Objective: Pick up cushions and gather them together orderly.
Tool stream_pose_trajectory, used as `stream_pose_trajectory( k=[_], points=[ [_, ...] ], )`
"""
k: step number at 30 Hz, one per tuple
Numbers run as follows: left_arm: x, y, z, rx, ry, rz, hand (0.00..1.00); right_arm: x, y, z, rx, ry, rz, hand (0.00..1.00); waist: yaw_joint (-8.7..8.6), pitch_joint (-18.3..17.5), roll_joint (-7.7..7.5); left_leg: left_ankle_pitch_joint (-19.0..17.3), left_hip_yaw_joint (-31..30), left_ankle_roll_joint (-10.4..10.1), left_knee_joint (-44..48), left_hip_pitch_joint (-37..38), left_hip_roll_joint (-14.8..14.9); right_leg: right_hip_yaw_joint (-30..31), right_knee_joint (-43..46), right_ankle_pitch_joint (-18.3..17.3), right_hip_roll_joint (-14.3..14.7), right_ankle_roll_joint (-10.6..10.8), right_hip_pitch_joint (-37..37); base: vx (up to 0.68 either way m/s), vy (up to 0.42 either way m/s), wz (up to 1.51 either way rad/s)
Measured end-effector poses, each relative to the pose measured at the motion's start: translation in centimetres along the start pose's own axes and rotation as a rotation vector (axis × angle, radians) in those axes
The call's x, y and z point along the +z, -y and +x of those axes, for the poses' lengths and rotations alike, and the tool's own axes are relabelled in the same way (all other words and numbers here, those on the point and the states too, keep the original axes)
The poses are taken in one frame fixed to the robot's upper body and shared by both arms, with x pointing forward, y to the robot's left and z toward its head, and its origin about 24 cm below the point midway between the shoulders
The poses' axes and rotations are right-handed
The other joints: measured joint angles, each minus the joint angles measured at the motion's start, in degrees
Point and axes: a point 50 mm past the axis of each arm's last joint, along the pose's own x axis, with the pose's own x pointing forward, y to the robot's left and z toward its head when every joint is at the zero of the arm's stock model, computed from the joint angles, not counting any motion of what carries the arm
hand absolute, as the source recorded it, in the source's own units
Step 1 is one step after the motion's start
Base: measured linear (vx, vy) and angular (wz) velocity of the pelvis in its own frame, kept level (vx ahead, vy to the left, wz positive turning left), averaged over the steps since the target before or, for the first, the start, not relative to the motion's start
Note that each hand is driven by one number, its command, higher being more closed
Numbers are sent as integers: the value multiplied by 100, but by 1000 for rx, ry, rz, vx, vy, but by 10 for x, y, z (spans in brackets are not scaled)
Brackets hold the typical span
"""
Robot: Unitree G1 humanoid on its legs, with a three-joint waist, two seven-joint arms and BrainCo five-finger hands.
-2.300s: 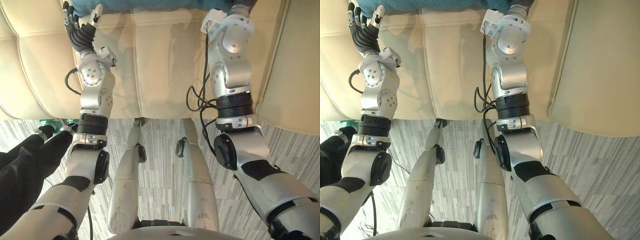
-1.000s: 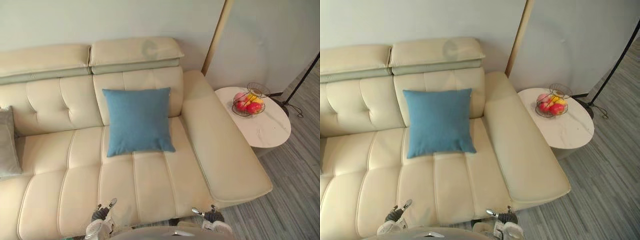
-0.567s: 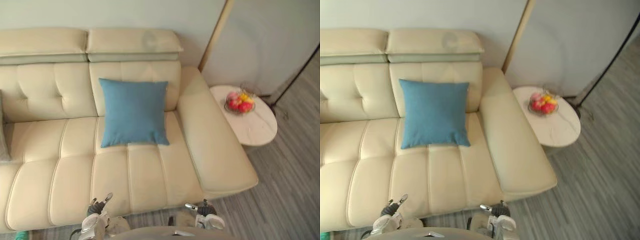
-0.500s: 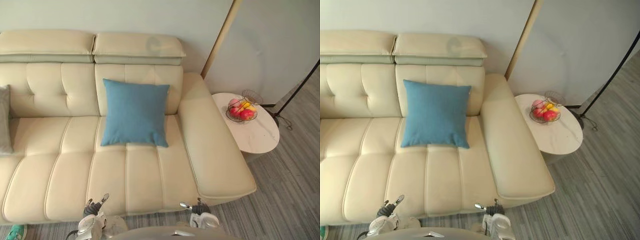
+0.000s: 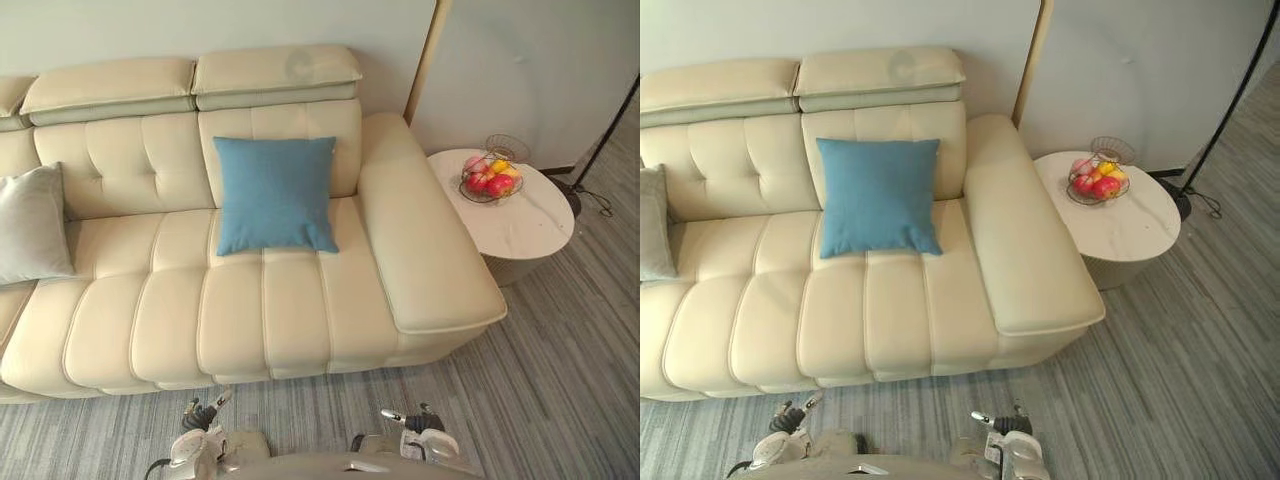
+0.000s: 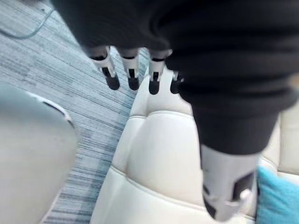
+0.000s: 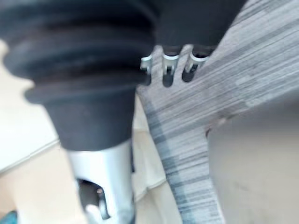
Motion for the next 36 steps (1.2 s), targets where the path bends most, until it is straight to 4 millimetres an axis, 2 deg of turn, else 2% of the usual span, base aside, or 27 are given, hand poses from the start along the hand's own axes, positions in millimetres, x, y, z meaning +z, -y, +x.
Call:
stream_pose_trajectory(
  k=[1, 2, 3, 4, 6, 8, 11, 17, 18, 19, 27, 36],
  points=[
    [-7, 1, -1, 4, -26, -17, 0, -1, 4, 1, -14, -9, 16, 0, 3, -74, 130, -275, 31, 75, -425, 132, -2, 109, -156, 192, 125, 124, -91, -254, 249, -54],
    [-4, -1, 0, 10, -20, -24, 0, -6, 4, 0, -18, -30, 24, 0, 21, -83, 42, -231, 152, 53, -481, 135, -56, 204, -258, 307, 78, 119, -114, -215, 188, -45],
    [-3, -4, 0, 17, -15, -19, 0, -8, 4, 0, -21, -41, 34, 0, 12, -127, 39, -192, 221, 68, -596, 126, -82, 234, -408, 387, 75, 68, -111, -235, 204, -49],
    [-5, -17, 1, 44, -25, 8, 0, -21, -1, -5, -14, -78, 57, 0, -32, -358, -247, 128, 322, 190, -1250, 237, -362, 226, -828, 663, -38, 22, -42, -174, 166, -34],
    [-5, -17, 1, 42, -27, 19, 0, -27, 0, -7, -22, -95, 87, 0, -61, -387, -288, 296, 311, 256, -1524, 287, -503, 218, -1068, 774, -64, -31, 92, -93, 120, -8],
    [-9, -17, 1, 43, -45, 44, 0, -27, 4, -6, -36, -97, 105, 0, -131, -395, -234, 426, 254, 330, -1659, 285, -626, 249, -1162, 920, -123, -29, 108, -57, 80, 14],
    [-15, -17, 0, 42, -71, 48, 0, -29, 9, -6, -49, -109, 102, 0, -116, -399, -114, 596, 223, 309, -1896, 531, -668, 229, -1149, 912, -116, 58, 264, -2, 3, 9],
    [-19, -12, -1, 14, -90, 62, 0, -30, 14, -4, -51, -122, 94, 0, -75, -462, 4, 731, 201, 321, -2041, 770, -589, 136, -1165, 904, -12, 105, 392, 33, -48, 1],
    [-19, -13, -1, 16, -91, 58, 0, -30, 15, -4, -52, -128, 95, 0, -70, -440, -27, 730, 196, 321, -2046, 815, -576, 127, -1177, 901, 3, 101, 442, 29, -31, 0],
    [-18, -16, 0, 28, -92, 52, 0, -38, 15, -5, -57, -172, 108, 0, -22, -510, -183, 751, 71, 333, -2118, 953, -593, -23, -1239, 843, -24, 122, 610, 0, 0, 0],
    [-18, -16, 0, 28, -93, 52, 0, -38, 15, -5, -57, -172, 109, 0, -13, -511, -183, 751, 66, 333, -2119, 948, -594, -30, -1241, 843, -24, 121, 610, 0, 0, 0],
    [-16, -15, 3, -4, -101, 113, 0, -45, 16, -5, -68, -224, 166, 0, -6, -619, -236, 846, -205, 330, -2258, 648, -633, -351, -1528, 926, -77, 193, 557, 4, -19, 16]
  ],
)
